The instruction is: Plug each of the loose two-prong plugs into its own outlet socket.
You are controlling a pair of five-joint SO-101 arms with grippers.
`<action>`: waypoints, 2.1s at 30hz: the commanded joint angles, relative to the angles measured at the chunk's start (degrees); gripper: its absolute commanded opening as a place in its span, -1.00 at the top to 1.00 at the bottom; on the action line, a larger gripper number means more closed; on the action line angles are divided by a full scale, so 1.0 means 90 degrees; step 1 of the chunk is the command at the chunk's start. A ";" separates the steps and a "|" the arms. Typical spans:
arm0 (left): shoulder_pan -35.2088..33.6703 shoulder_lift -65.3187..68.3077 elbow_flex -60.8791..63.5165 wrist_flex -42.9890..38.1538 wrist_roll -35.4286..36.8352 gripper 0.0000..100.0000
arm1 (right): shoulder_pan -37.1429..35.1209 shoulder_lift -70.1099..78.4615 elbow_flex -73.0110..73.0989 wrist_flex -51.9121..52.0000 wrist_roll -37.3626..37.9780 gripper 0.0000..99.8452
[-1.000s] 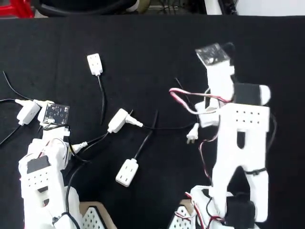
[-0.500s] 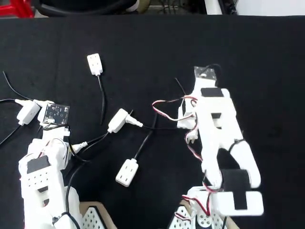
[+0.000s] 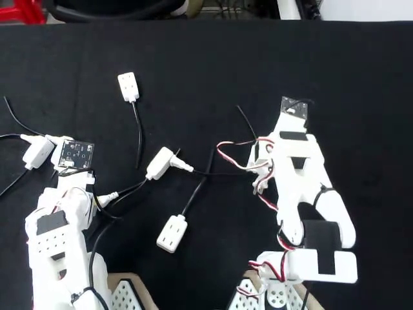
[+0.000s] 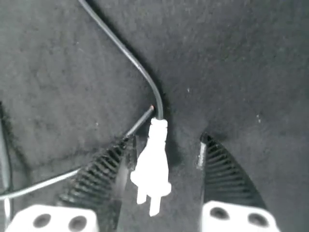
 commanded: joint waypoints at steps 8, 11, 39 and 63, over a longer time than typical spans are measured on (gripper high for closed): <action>0.0063 -0.0010 0.0044 -0.0020 -0.0059 0.62 | -0.0117 -0.0024 0.0181 -0.0225 -0.0010 0.97; 0.0073 -0.0010 0.0044 -0.0020 -0.0059 0.62 | -0.0117 -0.0083 0.0151 -0.0225 -0.0010 0.97; 0.0288 -0.0020 0.0015 -0.0010 -0.0020 0.61 | -0.2794 -0.4615 -0.0747 0.0713 -0.0107 0.98; 0.3326 -0.5167 0.0894 0.0625 0.1592 0.61 | -0.4923 -0.7565 0.4078 -0.5578 -0.0440 0.98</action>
